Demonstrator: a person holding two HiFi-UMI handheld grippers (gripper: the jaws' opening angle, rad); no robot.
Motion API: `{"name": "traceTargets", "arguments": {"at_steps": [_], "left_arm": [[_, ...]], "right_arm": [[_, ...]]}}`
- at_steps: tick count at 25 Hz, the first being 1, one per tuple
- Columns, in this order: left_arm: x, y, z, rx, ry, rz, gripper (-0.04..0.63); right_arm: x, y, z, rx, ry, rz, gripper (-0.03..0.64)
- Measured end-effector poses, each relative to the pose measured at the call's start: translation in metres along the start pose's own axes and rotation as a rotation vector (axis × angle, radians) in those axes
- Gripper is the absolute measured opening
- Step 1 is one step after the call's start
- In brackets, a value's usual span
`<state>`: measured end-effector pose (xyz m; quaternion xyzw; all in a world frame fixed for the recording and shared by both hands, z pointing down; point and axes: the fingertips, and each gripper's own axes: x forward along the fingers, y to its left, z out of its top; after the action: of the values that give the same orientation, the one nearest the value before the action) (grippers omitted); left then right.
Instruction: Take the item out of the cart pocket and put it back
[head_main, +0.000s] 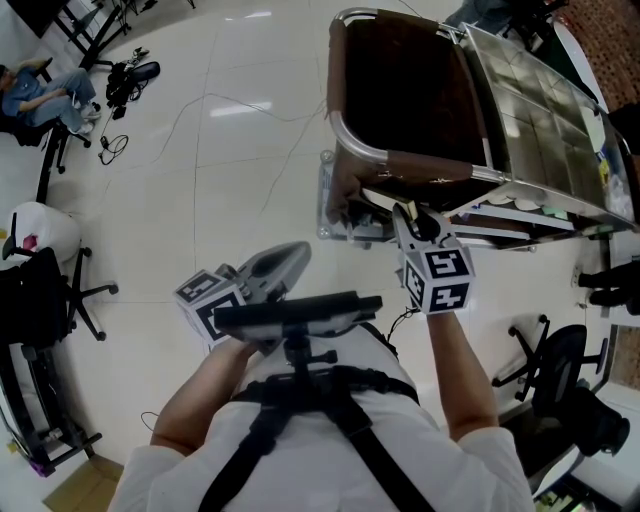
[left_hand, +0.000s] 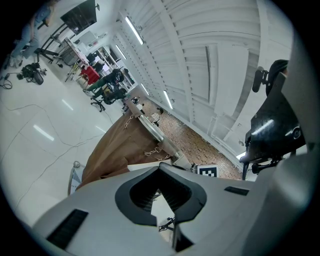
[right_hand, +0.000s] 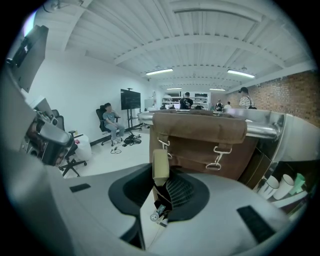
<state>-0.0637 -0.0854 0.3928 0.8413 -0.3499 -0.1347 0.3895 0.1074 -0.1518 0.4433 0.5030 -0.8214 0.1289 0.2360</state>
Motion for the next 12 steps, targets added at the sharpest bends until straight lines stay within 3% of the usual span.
{"name": "traceTargets", "arguments": {"at_steps": [12], "left_arm": [[0.0011, 0.0024, 0.0025, -0.001, 0.0, 0.001, -0.006]], "right_arm": [[-0.0069, 0.0005, 0.0081, 0.016, -0.017, 0.003, 0.077]]}}
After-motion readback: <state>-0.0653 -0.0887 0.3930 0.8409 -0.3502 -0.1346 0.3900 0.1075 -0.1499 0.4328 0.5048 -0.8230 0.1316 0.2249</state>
